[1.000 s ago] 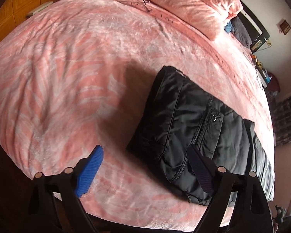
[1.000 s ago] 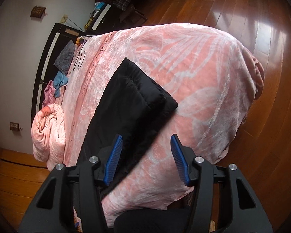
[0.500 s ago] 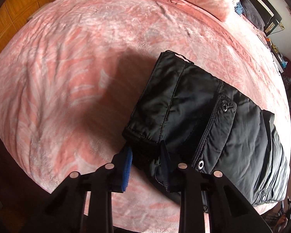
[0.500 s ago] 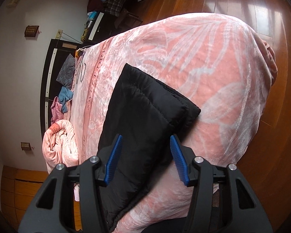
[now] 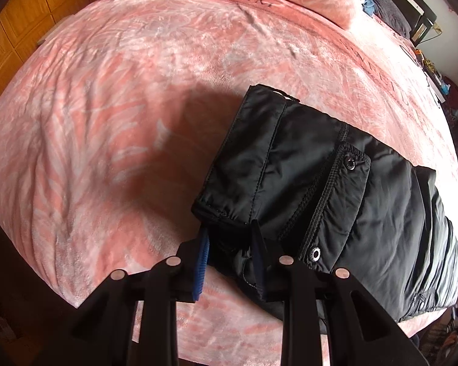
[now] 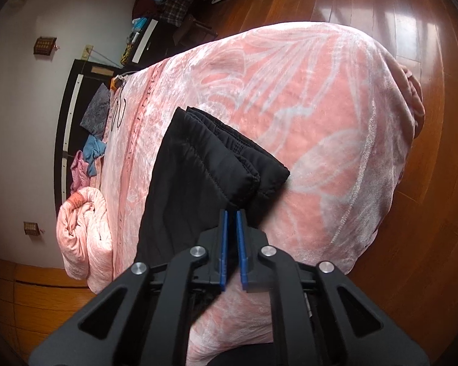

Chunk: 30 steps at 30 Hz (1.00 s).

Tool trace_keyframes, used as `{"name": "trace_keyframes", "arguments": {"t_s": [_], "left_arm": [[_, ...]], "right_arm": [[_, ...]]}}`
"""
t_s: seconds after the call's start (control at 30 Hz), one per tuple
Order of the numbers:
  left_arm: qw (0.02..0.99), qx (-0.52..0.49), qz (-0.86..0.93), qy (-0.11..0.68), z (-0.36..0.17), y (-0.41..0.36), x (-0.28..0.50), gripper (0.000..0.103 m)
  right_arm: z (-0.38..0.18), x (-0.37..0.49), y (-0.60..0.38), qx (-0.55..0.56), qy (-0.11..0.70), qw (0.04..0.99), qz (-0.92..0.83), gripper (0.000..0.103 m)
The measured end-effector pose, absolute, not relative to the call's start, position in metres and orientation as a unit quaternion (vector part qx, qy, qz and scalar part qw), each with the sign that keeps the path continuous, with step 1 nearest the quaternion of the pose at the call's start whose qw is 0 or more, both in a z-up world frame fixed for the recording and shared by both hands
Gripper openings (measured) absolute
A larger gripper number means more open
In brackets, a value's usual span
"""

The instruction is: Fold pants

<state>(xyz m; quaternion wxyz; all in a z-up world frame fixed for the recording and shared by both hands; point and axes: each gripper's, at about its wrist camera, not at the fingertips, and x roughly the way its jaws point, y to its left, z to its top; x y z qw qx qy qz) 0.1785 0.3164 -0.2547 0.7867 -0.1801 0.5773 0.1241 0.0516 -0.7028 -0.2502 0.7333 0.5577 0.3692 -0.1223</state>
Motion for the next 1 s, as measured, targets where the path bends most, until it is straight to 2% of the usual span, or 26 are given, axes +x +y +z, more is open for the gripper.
{"name": "trace_keyframes", "arguments": {"t_s": [0.03, 0.27, 0.3, 0.33, 0.47, 0.9, 1.0], "left_arm": [[0.787, -0.183, 0.123, 0.576, -0.255, 0.317, 0.178, 0.026], [0.787, -0.185, 0.121, 0.576, -0.255, 0.317, 0.176, 0.026], [0.787, -0.186, 0.121, 0.575, -0.255, 0.317, 0.176, 0.026], [0.787, -0.187, 0.122, 0.575, -0.255, 0.317, 0.175, 0.026], [0.788, -0.18, 0.117, 0.577, -0.255, 0.311, 0.173, 0.026], [0.781, -0.197, 0.127, 0.58, -0.261, 0.312, 0.175, 0.026], [0.785, -0.184, 0.131, 0.577, -0.258, 0.307, 0.174, 0.026]], "right_arm": [[-0.25, 0.051, -0.704, 0.562, 0.363, 0.733, -0.126, 0.033], [-0.26, 0.07, -0.702, 0.576, 0.368, 0.72, -0.118, 0.033], [-0.261, 0.072, -0.701, 0.573, 0.369, 0.721, -0.122, 0.027], [-0.26, 0.072, -0.701, 0.563, 0.371, 0.727, -0.13, 0.012], [-0.255, 0.065, -0.702, 0.547, 0.361, 0.743, -0.137, 0.008], [-0.268, 0.062, -0.704, 0.546, 0.381, 0.731, -0.148, 0.008], [-0.27, 0.06, -0.707, 0.563, 0.376, 0.724, -0.135, 0.014]]}}
